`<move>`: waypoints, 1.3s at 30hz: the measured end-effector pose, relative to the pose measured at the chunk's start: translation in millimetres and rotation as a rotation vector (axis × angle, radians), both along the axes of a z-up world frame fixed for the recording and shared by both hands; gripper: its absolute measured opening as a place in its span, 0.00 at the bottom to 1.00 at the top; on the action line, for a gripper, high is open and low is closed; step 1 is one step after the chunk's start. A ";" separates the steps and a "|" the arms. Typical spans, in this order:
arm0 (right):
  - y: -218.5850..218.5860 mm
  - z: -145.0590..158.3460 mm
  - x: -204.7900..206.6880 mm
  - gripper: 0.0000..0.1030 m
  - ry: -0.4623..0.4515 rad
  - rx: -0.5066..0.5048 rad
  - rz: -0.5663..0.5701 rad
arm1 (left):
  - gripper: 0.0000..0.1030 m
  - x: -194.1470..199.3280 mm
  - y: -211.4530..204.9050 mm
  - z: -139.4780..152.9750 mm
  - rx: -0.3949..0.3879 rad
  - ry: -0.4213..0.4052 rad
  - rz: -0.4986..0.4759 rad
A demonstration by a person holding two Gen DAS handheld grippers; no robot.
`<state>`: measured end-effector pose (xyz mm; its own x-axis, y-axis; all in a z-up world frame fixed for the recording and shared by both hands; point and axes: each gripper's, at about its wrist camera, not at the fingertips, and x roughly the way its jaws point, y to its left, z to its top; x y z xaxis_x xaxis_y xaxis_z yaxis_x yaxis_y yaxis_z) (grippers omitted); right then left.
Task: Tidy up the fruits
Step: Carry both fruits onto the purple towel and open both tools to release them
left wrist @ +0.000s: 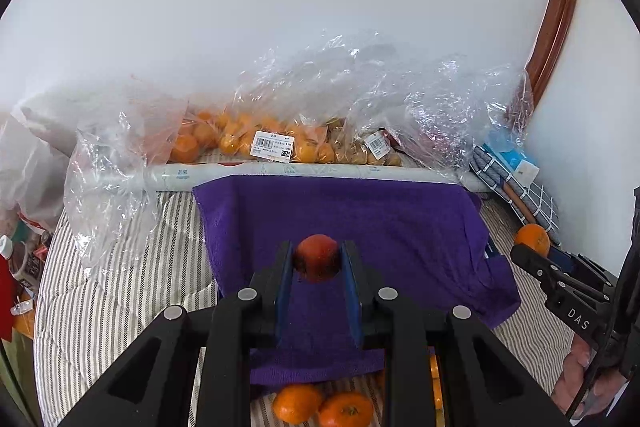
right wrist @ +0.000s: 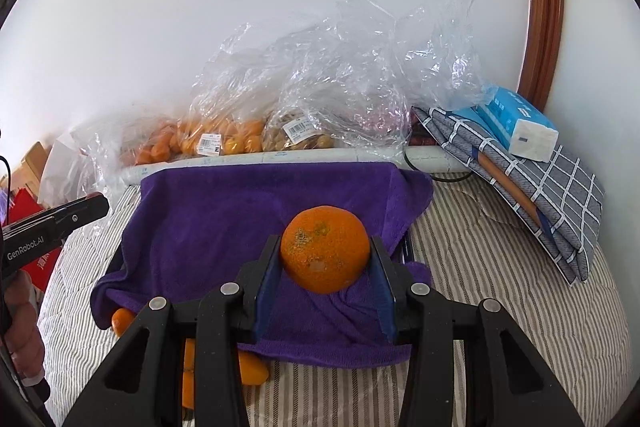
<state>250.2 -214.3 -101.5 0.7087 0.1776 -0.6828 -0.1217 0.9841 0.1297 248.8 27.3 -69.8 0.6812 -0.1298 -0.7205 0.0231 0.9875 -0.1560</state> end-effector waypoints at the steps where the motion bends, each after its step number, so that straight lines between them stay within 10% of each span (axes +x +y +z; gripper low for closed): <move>1: 0.1 -1.0 2.8 0.41 0.000 -0.001 0.000 | 0.22 2.9 -0.2 -2.0 0.001 0.003 0.000; 39: 15.1 -66.1 64.9 0.41 0.120 -0.047 0.045 | 0.22 62.8 -5.3 -63.4 0.042 0.158 -0.005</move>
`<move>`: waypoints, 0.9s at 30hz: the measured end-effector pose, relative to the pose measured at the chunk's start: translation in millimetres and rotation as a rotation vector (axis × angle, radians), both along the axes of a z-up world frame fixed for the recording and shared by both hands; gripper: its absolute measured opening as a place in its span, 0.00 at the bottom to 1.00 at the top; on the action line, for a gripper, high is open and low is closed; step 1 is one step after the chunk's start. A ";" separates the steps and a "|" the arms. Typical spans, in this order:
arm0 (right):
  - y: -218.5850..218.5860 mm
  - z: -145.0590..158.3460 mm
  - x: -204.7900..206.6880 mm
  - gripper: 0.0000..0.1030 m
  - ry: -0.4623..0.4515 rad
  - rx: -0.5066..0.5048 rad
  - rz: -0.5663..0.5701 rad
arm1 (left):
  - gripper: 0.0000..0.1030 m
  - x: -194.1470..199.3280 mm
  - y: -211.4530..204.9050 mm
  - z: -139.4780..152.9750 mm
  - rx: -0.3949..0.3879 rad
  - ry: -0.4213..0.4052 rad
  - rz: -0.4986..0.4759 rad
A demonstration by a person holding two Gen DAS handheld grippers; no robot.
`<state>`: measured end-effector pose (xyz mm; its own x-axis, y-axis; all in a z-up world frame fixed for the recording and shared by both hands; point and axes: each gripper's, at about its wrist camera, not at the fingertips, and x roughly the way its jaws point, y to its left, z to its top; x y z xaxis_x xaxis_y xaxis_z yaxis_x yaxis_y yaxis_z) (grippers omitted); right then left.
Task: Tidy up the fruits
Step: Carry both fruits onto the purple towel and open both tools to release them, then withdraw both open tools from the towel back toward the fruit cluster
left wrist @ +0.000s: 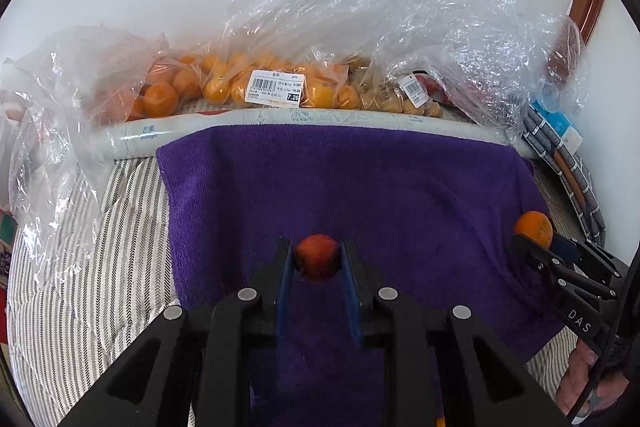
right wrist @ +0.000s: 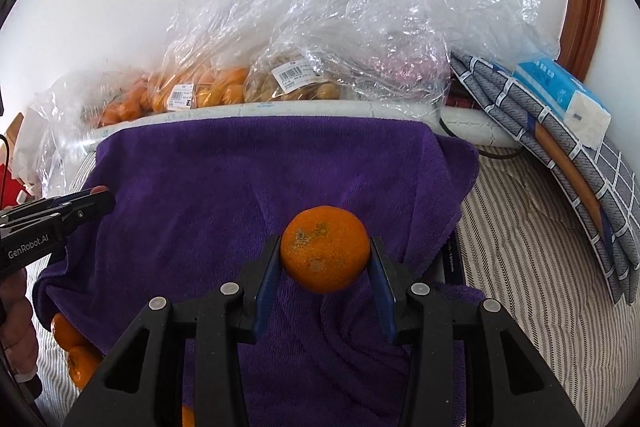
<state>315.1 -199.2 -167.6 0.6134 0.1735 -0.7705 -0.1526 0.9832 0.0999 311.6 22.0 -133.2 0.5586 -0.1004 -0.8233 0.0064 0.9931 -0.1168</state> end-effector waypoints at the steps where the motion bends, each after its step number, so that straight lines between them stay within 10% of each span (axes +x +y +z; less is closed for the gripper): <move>1: -0.3 -0.9 -0.2 0.41 0.004 -0.001 0.001 | 0.22 -0.1 -1.1 -2.1 0.002 0.006 -0.003; 27: -10.5 54.4 -64.4 0.53 -0.087 0.030 -0.035 | 0.41 -69.3 12.7 38.5 0.001 -0.061 0.068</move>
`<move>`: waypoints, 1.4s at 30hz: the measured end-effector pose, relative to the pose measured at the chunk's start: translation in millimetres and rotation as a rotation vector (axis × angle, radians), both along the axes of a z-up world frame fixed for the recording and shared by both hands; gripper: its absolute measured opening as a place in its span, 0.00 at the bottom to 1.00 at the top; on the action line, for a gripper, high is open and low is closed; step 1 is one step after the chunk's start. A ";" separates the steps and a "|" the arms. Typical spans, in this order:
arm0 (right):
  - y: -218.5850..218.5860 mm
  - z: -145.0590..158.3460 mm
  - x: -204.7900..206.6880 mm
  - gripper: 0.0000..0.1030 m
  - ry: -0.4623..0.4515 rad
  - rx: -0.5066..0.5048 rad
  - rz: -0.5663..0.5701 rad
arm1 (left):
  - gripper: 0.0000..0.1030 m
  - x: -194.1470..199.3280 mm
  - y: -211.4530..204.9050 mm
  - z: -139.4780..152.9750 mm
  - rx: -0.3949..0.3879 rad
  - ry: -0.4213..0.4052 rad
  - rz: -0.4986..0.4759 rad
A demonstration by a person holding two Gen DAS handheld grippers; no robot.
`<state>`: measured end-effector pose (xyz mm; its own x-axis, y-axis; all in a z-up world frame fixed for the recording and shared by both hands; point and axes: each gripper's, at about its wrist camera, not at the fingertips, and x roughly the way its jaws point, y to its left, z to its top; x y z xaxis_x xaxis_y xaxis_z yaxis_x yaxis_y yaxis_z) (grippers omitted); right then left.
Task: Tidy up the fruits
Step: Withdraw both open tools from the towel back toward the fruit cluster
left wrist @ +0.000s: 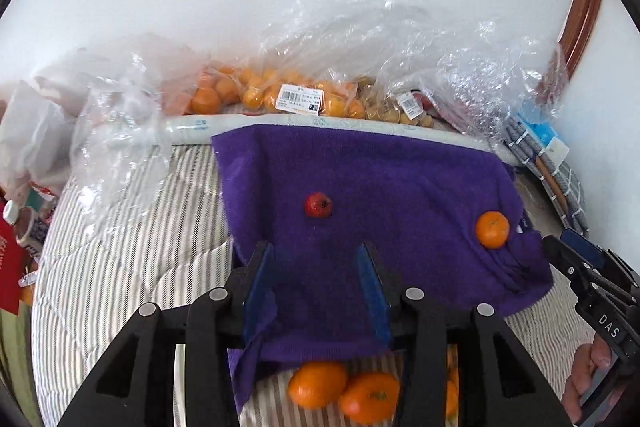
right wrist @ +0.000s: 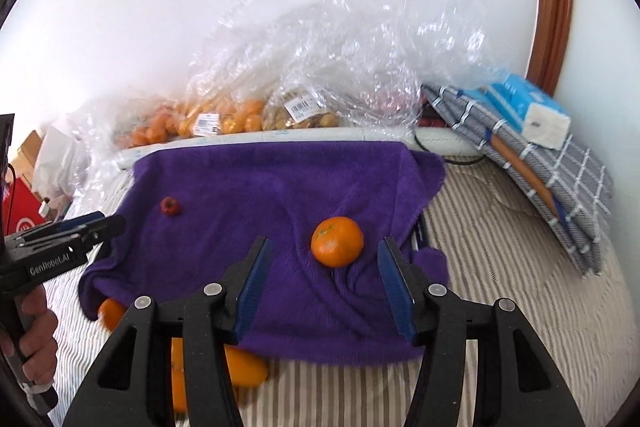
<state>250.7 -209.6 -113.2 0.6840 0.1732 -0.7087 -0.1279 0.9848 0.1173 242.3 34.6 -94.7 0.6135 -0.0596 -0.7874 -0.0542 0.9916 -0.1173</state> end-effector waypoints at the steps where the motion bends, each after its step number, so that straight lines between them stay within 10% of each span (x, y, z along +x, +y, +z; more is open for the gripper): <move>1: -0.7 5.1 -8.0 0.53 -0.008 -0.005 -0.003 | 0.41 -7.9 -0.1 4.9 0.007 -0.008 -0.002; 18: -11.4 34.6 -121.1 0.53 -0.020 0.021 -0.030 | 0.40 -126.7 1.9 52.5 0.016 -0.097 0.005; 42: 35.9 -39.5 -136.4 0.40 0.062 -0.034 0.020 | 0.41 -145.9 53.9 -54.7 -0.018 0.095 0.107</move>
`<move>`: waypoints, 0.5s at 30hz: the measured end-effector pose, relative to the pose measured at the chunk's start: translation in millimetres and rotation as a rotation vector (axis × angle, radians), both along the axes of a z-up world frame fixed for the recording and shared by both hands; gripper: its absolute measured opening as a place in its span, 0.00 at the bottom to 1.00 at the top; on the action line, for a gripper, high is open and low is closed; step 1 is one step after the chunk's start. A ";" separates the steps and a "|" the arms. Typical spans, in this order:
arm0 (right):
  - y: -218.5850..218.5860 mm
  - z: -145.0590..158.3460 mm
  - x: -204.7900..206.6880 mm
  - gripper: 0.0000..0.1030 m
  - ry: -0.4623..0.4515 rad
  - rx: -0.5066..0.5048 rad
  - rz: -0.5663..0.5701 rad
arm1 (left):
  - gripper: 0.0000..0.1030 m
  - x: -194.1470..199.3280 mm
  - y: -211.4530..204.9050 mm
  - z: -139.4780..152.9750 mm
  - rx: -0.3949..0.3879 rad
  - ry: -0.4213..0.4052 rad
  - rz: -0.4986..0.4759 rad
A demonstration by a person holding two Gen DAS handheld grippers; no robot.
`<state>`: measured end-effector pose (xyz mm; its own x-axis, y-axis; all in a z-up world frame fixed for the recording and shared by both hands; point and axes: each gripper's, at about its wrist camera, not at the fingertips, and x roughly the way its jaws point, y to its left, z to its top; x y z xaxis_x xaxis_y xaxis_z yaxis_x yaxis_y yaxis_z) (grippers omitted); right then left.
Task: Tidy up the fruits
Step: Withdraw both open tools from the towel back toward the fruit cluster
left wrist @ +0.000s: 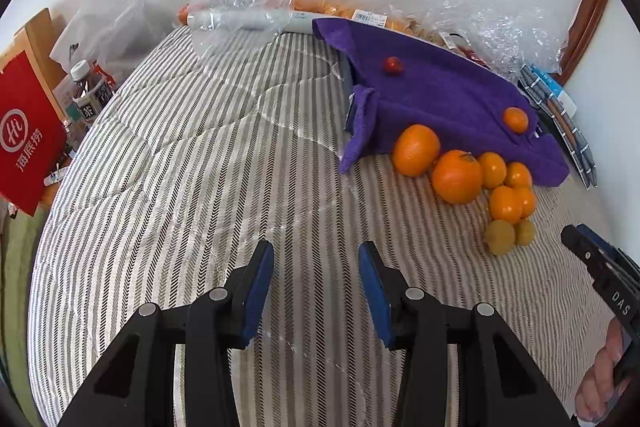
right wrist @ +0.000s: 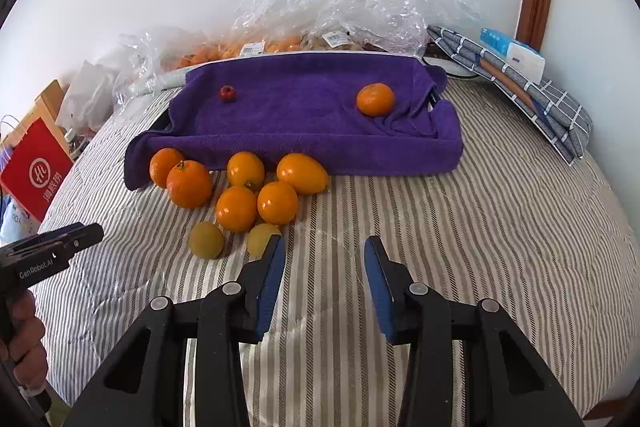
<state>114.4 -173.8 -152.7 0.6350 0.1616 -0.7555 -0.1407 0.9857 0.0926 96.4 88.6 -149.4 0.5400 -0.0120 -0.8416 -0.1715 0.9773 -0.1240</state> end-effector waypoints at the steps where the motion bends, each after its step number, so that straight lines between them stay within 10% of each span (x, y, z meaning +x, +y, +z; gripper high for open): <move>1: 1.0 -0.8 3.5 0.40 0.000 0.006 -0.001 | 0.41 1.4 1.5 -2.4 -0.003 0.002 0.000; 15: 11.3 -20.6 80.3 0.42 0.065 0.102 0.026 | 0.46 35.1 5.6 -10.0 0.001 -0.055 -0.037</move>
